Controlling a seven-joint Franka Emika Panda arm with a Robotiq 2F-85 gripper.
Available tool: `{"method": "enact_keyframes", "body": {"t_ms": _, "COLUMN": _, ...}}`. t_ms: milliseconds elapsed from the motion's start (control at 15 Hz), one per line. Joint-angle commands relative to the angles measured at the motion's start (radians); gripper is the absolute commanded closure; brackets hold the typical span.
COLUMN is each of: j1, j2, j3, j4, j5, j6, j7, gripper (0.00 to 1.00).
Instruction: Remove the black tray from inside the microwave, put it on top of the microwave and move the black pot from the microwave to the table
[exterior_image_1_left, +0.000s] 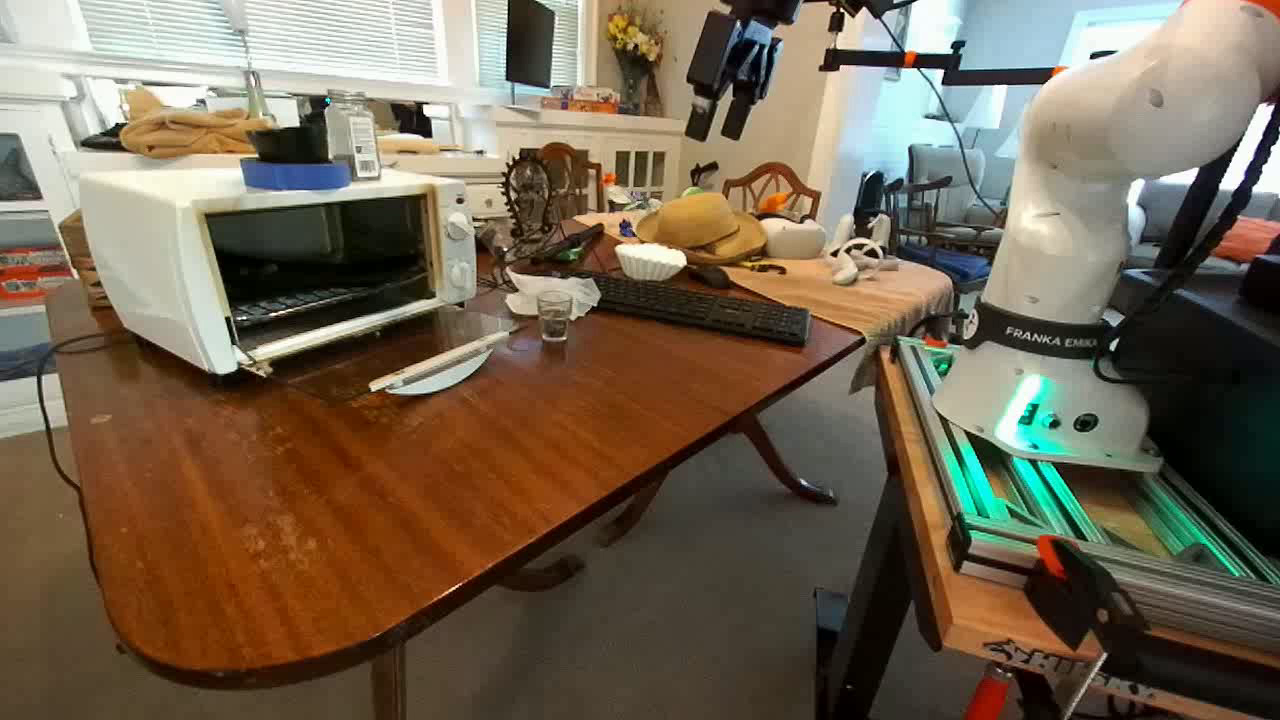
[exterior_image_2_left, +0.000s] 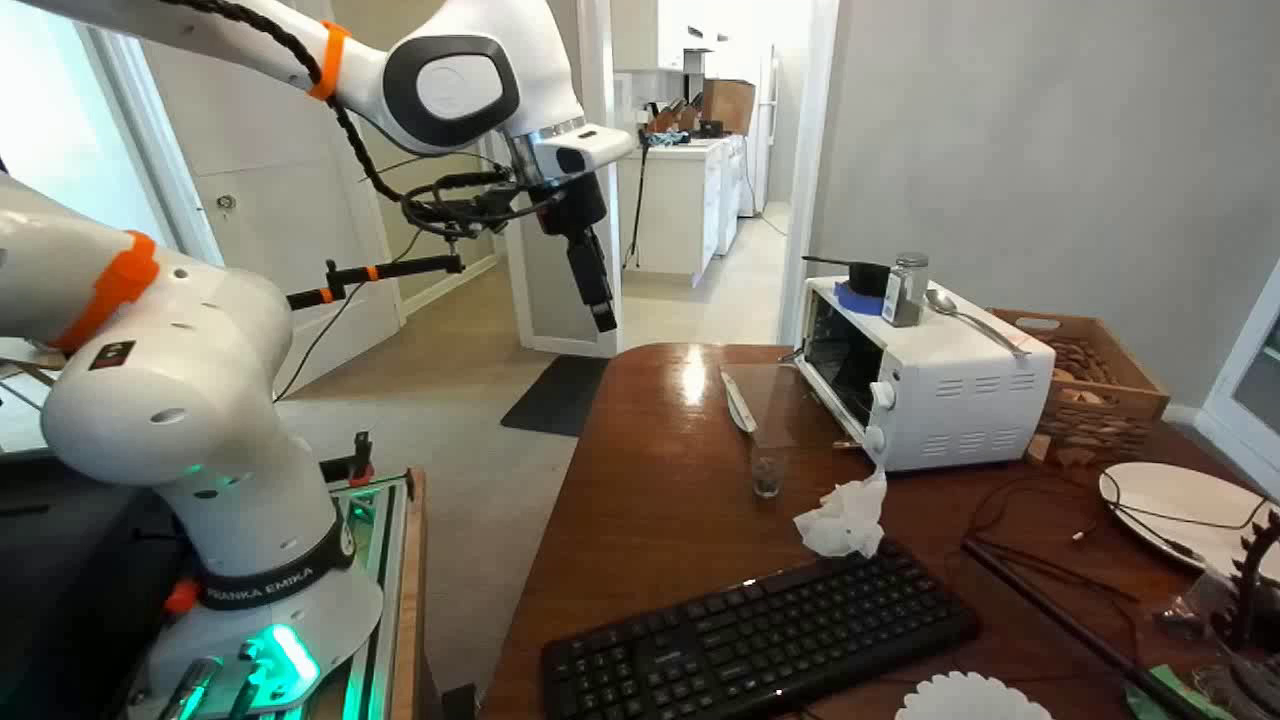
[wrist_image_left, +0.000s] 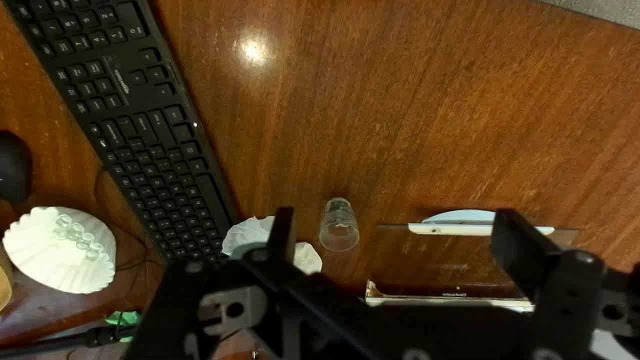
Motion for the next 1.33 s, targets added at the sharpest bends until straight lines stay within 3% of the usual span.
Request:
{"method": "enact_keyframes", "body": {"t_ms": 0, "j1": 0.005, "j2": 0.001, "j3": -0.005, "j4": 0.003, "j5": -0.005, "j6": -0.003, "j7": 0.003, "gripper": 0.00}}
{"method": "enact_keyframes", "body": {"t_ms": 800, "j1": 0.005, "j2": 0.001, "j3": -0.005, "j4": 0.005, "j5": -0.005, "j6": -0.003, "j7": 0.003, "gripper": 0.00}}
{"method": "enact_keyframes", "body": {"t_ms": 1067, "j1": -0.056, "j2": 0.063, "j3": 0.011, "j4": 0.076, "j5": -0.023, "j6": 0.030, "j7": 0.069, "gripper": 0.00}}
{"method": "enact_keyframes", "body": {"t_ms": 1267, "j1": -0.052, "j2": 0.061, "j3": 0.010, "j4": 0.087, "j5": -0.034, "j6": 0.028, "j7": 0.048, "gripper": 0.00}}
